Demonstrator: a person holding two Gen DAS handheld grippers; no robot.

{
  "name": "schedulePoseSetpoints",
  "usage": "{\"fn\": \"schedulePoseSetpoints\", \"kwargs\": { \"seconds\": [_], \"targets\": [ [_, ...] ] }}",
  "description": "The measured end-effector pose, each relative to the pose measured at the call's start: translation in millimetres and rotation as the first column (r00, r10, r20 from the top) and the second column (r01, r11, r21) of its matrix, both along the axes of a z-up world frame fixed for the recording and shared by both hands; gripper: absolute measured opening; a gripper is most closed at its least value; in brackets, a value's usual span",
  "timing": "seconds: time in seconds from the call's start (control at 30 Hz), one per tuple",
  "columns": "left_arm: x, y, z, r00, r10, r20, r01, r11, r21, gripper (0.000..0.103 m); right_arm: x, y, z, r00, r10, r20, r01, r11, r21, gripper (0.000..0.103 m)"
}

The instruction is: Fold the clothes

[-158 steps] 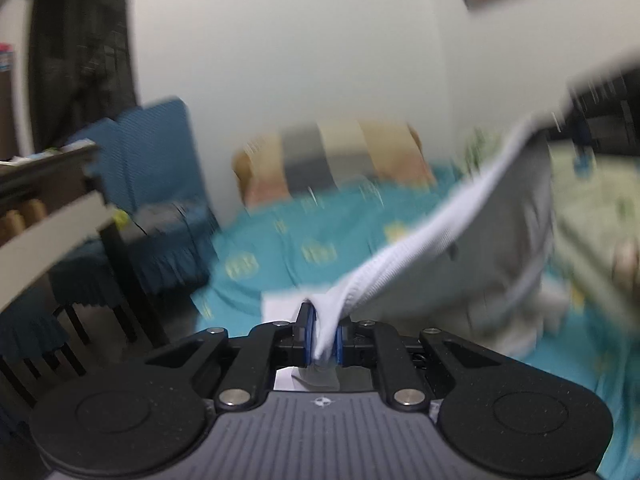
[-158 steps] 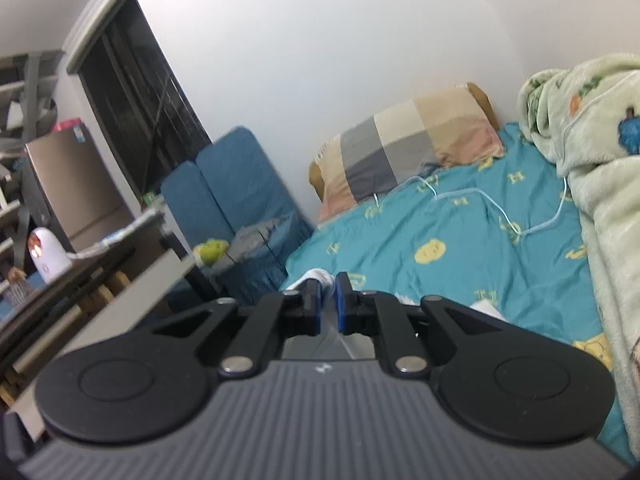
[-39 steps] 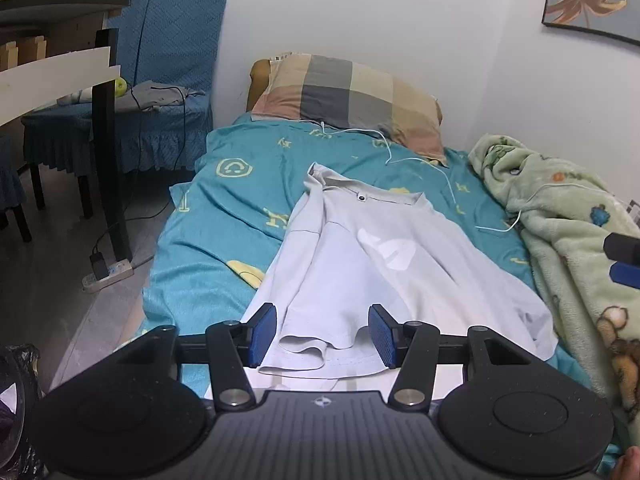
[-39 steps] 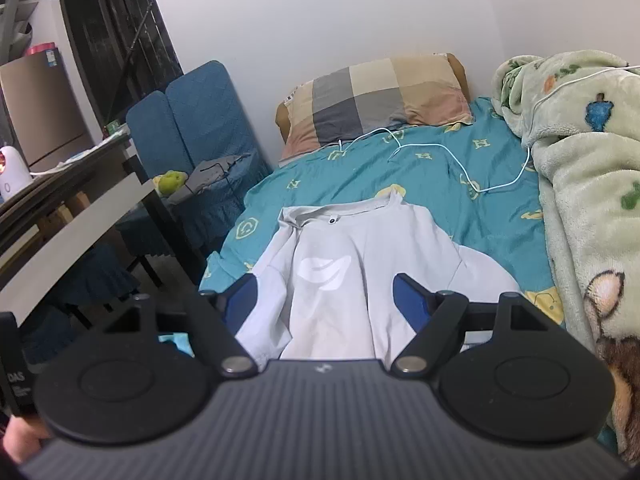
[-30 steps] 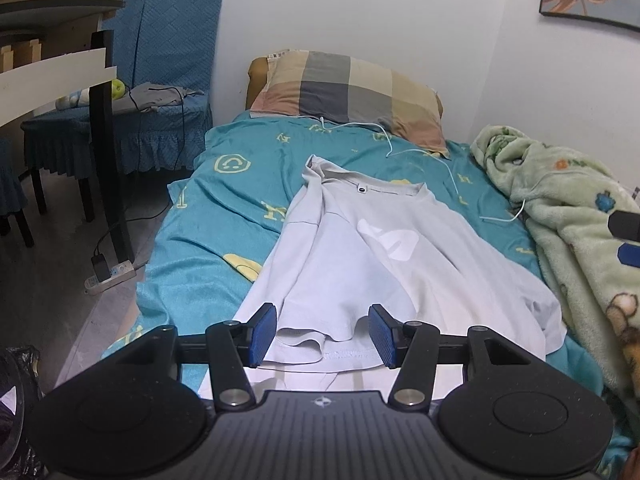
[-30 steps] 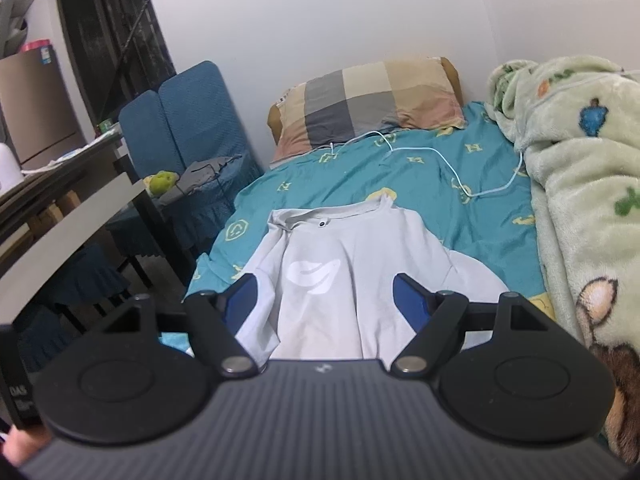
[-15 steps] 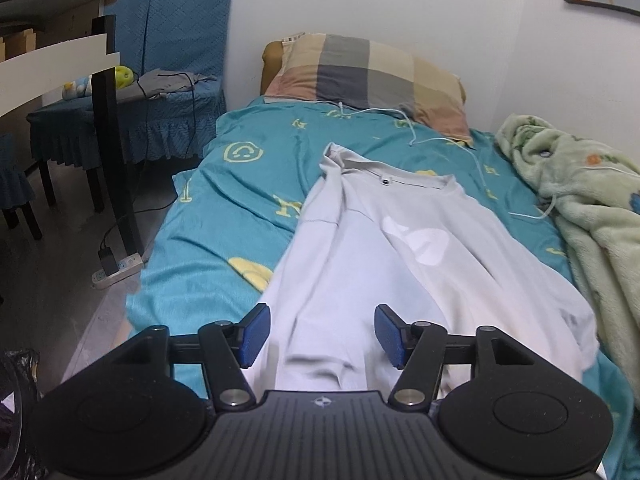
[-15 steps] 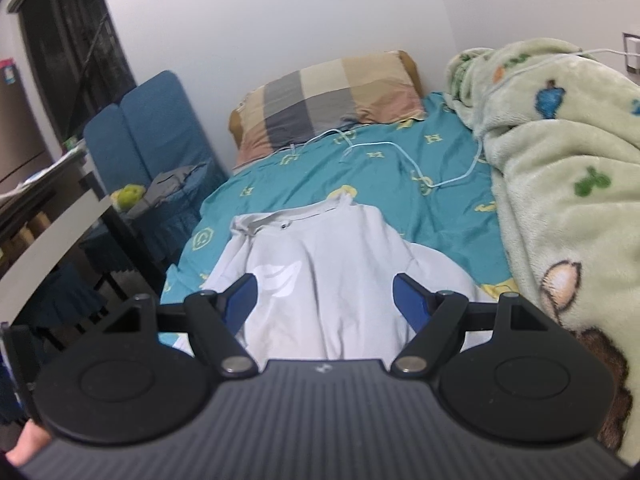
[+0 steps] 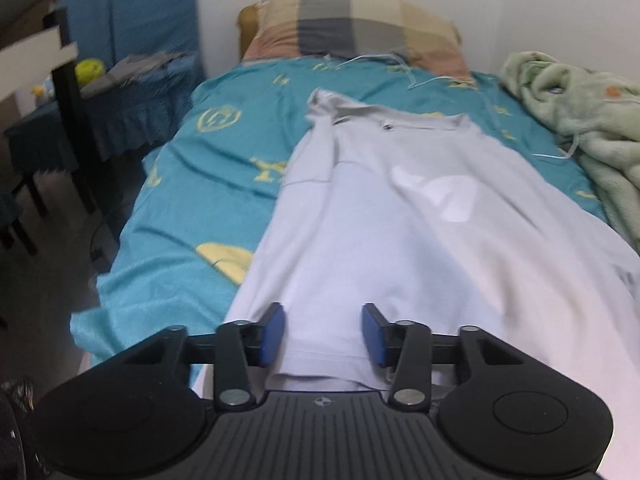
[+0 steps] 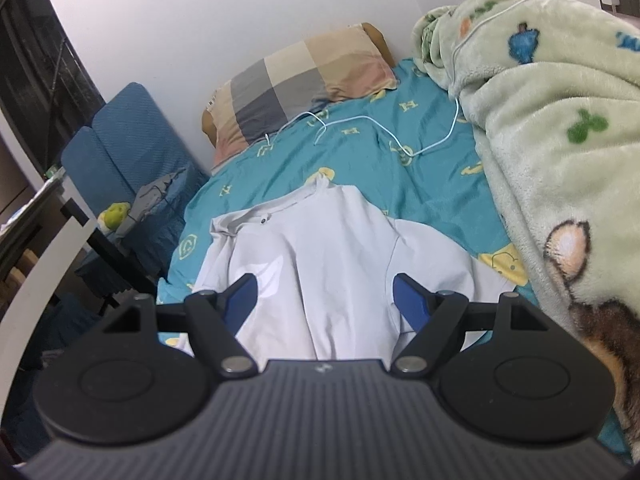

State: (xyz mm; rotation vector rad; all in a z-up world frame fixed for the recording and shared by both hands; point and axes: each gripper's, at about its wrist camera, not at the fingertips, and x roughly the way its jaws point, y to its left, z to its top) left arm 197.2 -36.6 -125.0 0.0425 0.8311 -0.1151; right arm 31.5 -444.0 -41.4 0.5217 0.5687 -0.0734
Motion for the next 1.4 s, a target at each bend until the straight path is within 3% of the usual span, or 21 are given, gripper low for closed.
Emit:
{"fn": "schedulePoseSetpoints", "kwargs": {
  "seconds": [0.1,0.33,0.4,0.57,0.67,0.8,1.0,1.13,1.27,1.4],
  "targets": [
    [2.6,4.7,-0.3,1.000,0.026,-0.001,-0.026,0.999,0.025,0.002,2.5,0.7,-2.9,1.000,0.004,-0.010,-0.004,1.000,0.001,0.077],
    [9.3,49.3,53.7,0.985,0.153,0.081,-0.141,0.981,-0.132,0.001,-0.5,-1.7,-2.8,1.000,-0.003,-0.016,0.004,1.000,0.018,0.077],
    [16.9,66.3,75.3,0.975,0.184,0.121,-0.166,0.975,-0.145,0.001,-2.0,-2.4,-2.1,1.000,-0.004,-0.016,0.005,1.000,0.025,0.077],
    [59.4,115.0,123.1,0.943,0.278,0.184,-0.258,0.958,-0.125,0.001,-0.1,-0.1,-2.0,1.000,0.000,-0.022,0.001,1.000,0.021,0.077],
    [92.1,143.0,138.1,0.911,0.354,0.210,-0.348,0.935,-0.065,0.001,3.7,0.1,-5.5,0.999,0.001,-0.040,0.000,1.000,0.013,0.077],
    [135.9,167.6,126.2,0.893,0.406,0.192,-0.420,0.907,0.038,0.000,12.0,-0.1,-10.6,0.998,-0.004,-0.062,0.005,1.000,0.008,0.077],
    [179.7,186.7,71.7,0.895,0.432,0.108,-0.442,0.892,0.094,0.001,33.6,3.8,-22.0,0.994,0.004,-0.105,-0.008,0.999,-0.035,0.077],
    [186.3,189.2,41.7,0.914,0.401,0.062,-0.405,0.912,0.072,0.001,48.8,5.6,-30.0,0.992,0.012,-0.127,-0.018,0.999,-0.048,0.077],
    [179.1,177.6,35.5,0.942,0.333,0.036,-0.334,0.941,0.053,0.007,56.1,4.4,-33.7,0.991,0.014,-0.135,-0.022,0.998,-0.059,0.077],
    [164.1,160.3,45.6,0.957,0.285,0.047,-0.288,0.957,0.046,0.024,57.3,4.1,-32.9,0.991,0.018,-0.132,-0.029,0.996,-0.082,0.077]
  ]
}}
